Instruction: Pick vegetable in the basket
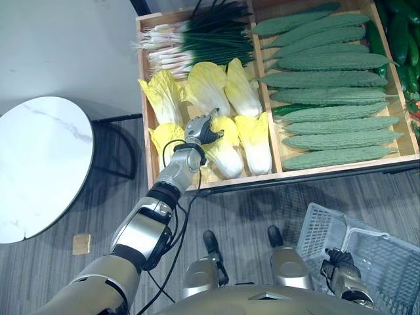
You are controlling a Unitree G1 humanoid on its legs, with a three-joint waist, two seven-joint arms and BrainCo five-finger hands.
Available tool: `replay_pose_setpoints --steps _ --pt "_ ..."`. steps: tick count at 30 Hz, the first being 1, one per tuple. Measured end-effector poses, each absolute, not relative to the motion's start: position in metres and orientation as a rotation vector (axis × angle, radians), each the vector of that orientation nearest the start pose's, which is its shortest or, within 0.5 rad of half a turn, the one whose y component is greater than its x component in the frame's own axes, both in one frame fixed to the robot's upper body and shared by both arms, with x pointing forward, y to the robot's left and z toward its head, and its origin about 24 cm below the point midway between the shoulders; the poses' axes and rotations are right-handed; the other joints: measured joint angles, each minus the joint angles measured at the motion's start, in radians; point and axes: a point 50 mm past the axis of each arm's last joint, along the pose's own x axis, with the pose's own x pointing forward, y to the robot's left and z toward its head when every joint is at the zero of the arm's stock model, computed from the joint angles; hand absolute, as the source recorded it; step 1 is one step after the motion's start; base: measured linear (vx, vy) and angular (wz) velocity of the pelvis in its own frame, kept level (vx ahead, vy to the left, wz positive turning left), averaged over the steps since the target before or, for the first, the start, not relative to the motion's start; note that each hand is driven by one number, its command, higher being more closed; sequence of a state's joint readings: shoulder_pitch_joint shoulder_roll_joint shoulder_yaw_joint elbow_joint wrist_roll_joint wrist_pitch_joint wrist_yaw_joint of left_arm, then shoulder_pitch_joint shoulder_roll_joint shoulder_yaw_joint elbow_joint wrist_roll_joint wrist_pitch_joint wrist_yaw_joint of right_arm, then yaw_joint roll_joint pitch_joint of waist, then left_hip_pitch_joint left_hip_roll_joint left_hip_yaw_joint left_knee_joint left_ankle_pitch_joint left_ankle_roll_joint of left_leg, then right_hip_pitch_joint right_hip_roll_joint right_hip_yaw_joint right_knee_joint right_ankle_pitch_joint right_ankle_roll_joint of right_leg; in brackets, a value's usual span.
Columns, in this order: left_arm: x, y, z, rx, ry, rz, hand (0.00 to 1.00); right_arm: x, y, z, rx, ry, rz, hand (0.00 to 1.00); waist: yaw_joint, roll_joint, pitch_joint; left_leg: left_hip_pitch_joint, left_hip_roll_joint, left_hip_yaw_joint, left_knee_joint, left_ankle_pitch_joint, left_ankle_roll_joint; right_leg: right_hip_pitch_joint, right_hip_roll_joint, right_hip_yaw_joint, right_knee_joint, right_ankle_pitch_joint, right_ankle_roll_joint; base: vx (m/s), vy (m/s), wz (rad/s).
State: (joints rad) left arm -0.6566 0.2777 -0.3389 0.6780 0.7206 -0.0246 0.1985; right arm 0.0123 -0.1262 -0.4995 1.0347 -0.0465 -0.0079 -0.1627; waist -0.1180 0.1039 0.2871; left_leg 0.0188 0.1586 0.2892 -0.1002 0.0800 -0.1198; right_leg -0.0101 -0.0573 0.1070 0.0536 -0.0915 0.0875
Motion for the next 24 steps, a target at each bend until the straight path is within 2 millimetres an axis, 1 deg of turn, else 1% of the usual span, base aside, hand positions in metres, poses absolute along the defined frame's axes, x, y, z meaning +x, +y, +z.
replay_pose_setpoints --steps 1,3,6,9,12,14,16,17,18,19,20,21,22,23,24 --pt "0.361 0.133 0.084 1.184 -0.196 -0.115 1.0 0.105 -0.266 -0.142 0.021 1.007 -0.649 1.0 0.0 -0.001 -0.001 0.004 0.0 -0.001 0.0 0.0 0.0 0.004 -0.001 -0.004 0.0 0.0 0.0 0.0 -0.001 0.06" --pt "0.359 0.136 0.103 1.191 -0.279 -0.086 1.0 0.097 -0.268 -0.143 0.019 1.015 -0.659 1.0 0.01 -0.005 -0.007 0.018 0.0 -0.01 0.0 0.001 0.001 0.023 -0.001 -0.017 0.001 0.0 0.0 -0.02 -0.002 0.09" --pt "0.354 0.138 0.119 1.177 -0.355 -0.05 1.0 0.092 -0.268 -0.144 0.032 1.025 -0.67 1.0 0.021 -0.015 -0.026 0.026 0.0 -0.013 0.0 0.002 0.002 0.032 -0.002 -0.018 0.001 0.0 0.0 -0.01 -0.001 0.02" --pt "0.347 0.135 0.122 1.129 -0.395 -0.057 1.0 0.082 -0.268 -0.146 0.036 1.045 -0.681 1.0 0.022 -0.029 -0.059 0.038 -0.002 -0.027 0.0 0.004 0.005 0.056 -0.013 -0.037 -0.001 -0.002 0.002 -0.03 0.013 0.15" --pt "0.338 0.129 0.123 1.085 -0.436 -0.073 1.0 0.077 -0.269 -0.147 0.035 1.056 -0.687 1.0 0.025 -0.037 -0.075 0.038 -0.004 -0.028 -0.002 0.007 0.009 0.056 -0.016 -0.039 0.0 -0.002 0.002 -0.05 0.002 0.06" --pt "0.329 0.118 0.119 1.038 -0.455 -0.108 1.0 0.072 -0.269 -0.147 0.042 1.055 -0.7 1.0 0.027 -0.041 -0.082 0.045 -0.009 -0.029 -0.005 0.009 0.012 0.057 -0.018 -0.042 0.005 -0.003 0.003 -0.07 0.003 0.03" --pt "0.32 0.099 0.111 0.976 -0.469 -0.175 1.0 0.067 -0.269 -0.147 0.066 1.052 -0.724 1.0 0.028 -0.047 -0.096 0.048 -0.014 -0.028 -0.005 0.01 0.013 0.055 -0.023 -0.039 0.011 -0.005 0.007 -0.06 0.015 -0.03" --pt "0.313 0.084 0.11 0.932 -0.492 -0.214 1.0 0.068 -0.269 -0.146 0.077 1.036 -0.736 1.0 0.027 -0.05 -0.096 0.05 -0.016 -0.018 -0.004 0.009 0.013 0.047 -0.024 -0.028 0.017 -0.006 0.008 -0.04 0.018 -0.16" --pt "0.31 0.079 0.109 0.917 -0.502 -0.231 1.0 0.07 -0.268 -0.145 0.083 1.024 -0.746 1.0 0.028 -0.053 -0.097 0.052 -0.016 -0.005 -0.004 0.009 0.014 0.038 -0.024 -0.017 0.021 -0.005 0.009 -0.06 0.033 -0.73" --pt "0.3 0.066 0.108 0.867 -0.529 -0.268 1.0 0.082 -0.266 -0.141 0.092 0.976 -0.761 1.0 0.041 -0.056 -0.097 0.066 -0.011 0.059 0.0 0.003 0.014 0.004 -0.025 0.009 0.033 -0.013 0.015 -0.06 0.037 -1.02" --pt "0.297 0.062 0.106 0.849 -0.532 -0.284 1.0 0.088 -0.266 -0.139 0.09 0.957 -0.764 1.0 0.052 -0.057 -0.098 0.073 -0.009 0.095 0.0 -0.002 0.014 -0.012 -0.045 -0.029 0.036 -0.017 0.005 -0.07 0.078 -1.56" --pt "0.29 0.055 0.103 0.809 -0.531 -0.314 1.0 0.097 -0.269 -0.134 0.077 0.918 -0.772 1.0 0.059 -0.056 -0.1 0.088 -0.003 0.158 0.0 -0.013 0.012 -0.037 -0.102 -0.188 0.056 -0.008 -0.022 -0.03 0.075 -1.4" --pt "0.284 0.052 0.1 0.787 -0.532 -0.329 1.0 0.105 -0.269 -0.13 0.068 0.89 -0.771 1.0 0.055 -0.055 -0.101 0.101 0.004 0.201 0.0 -0.022 0.009 -0.046 -0.144 -0.312 0.07 -0.003 -0.037 0.0 0.076 -1.48" --pt "0.279 0.049 0.099 0.765 -0.536 -0.339 1.0 0.112 -0.27 -0.126 0.06 0.864 -0.774 1.0 0.054 -0.052 -0.108 0.109 0.016 0.244 0.001 -0.028 0.003 -0.056 -0.18 -0.438 0.086 -0.002 -0.074 0.06 0.053 -1.47" --pt "0.273 0.048 0.099 0.739 -0.546 -0.348 1.0 0.119 -0.273 -0.121 0.028 0.835 -0.781 1.0 0.059 -0.042 -0.12 0.121 0.03 0.309 0.001 -0.035 -0.009 -0.075 -0.216 -0.588 0.116 0.003 -0.133 0.13 0.059 -1.67"
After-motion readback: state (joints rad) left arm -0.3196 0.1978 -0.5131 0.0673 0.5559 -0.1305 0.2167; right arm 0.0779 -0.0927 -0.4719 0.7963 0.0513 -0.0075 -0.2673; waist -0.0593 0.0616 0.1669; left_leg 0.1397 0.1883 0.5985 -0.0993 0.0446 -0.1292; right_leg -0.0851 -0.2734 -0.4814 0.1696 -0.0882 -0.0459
